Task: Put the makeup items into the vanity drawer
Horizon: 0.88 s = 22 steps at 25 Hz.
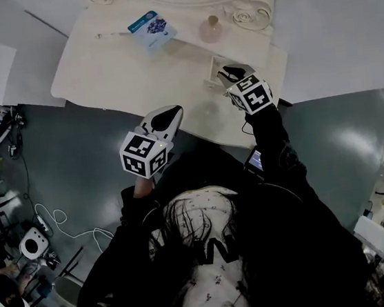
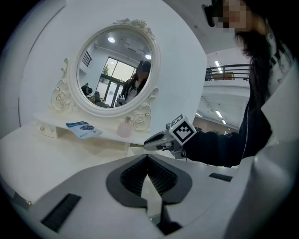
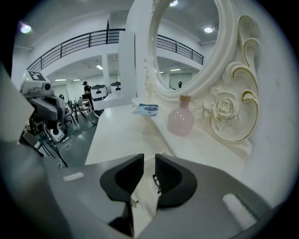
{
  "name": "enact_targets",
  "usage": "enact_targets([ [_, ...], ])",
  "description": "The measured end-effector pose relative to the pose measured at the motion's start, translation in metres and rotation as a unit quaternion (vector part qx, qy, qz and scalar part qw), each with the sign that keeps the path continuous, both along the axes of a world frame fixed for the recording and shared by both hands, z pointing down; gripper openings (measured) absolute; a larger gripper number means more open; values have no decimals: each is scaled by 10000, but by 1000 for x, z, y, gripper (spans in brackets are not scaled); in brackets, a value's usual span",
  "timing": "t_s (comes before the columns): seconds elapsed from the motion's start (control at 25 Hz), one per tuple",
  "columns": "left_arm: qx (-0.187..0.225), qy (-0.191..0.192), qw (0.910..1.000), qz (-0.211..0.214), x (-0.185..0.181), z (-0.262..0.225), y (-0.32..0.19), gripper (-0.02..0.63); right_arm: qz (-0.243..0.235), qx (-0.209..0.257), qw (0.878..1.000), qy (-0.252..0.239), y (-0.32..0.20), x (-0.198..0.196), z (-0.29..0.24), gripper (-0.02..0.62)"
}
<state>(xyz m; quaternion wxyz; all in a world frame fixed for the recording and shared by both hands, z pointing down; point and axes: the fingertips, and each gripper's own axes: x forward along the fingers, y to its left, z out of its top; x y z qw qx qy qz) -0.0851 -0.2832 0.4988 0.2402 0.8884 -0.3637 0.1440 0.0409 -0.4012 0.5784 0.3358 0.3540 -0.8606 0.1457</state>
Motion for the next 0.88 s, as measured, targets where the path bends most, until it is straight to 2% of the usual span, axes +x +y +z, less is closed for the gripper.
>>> enact_targets([
  [0.24, 106, 52, 9999, 40, -6, -6, 12, 0, 201, 374, 9972, -621, 36, -17, -46, 83],
  [0.52, 291, 108, 9993, 204, -13, -17, 37, 0, 308, 703, 9938, -806, 93, -39, -71, 62],
  [0.88, 424, 178, 9976, 512, -26, -25, 84, 0, 427, 794, 9902, -1070, 170, -78, -84, 58],
])
